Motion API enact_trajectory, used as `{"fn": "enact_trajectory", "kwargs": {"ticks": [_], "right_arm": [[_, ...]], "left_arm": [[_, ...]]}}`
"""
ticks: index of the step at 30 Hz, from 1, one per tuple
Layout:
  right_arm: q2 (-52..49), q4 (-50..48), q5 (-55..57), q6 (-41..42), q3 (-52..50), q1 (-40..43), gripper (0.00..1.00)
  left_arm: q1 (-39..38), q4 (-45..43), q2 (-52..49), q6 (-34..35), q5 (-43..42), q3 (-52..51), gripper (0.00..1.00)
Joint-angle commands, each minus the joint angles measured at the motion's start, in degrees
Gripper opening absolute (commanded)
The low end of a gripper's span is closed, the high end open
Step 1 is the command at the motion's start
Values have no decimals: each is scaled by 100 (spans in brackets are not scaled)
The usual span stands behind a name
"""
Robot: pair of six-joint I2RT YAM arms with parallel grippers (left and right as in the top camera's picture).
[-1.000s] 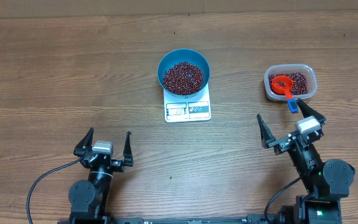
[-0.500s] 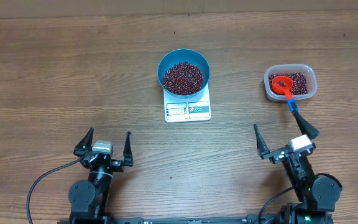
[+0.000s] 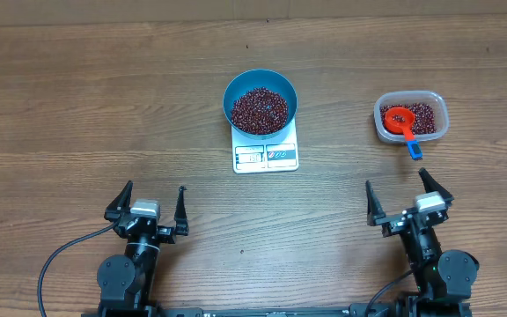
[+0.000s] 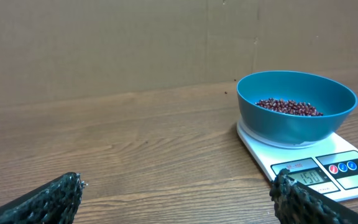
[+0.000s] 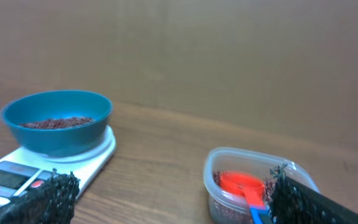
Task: Scoop item into bowl and weigh 150g on scale
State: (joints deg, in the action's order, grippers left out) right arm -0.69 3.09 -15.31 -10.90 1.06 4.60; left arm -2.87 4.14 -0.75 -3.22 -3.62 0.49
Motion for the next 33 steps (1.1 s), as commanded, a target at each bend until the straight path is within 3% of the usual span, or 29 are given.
{"fn": "enact_trajectory", "kwargs": {"ticks": [1, 10, 33], "right_arm": [[57, 92, 841, 643, -63, -144, 100], [57, 177, 1556, 898, -63, -374, 100], [57, 173, 1370, 898, -66, -605, 100]], "left_arm": [[33, 13, 50, -90, 63, -22, 100], [33, 13, 50, -90, 63, -22, 100], [33, 13, 50, -90, 63, -22, 100]]}}
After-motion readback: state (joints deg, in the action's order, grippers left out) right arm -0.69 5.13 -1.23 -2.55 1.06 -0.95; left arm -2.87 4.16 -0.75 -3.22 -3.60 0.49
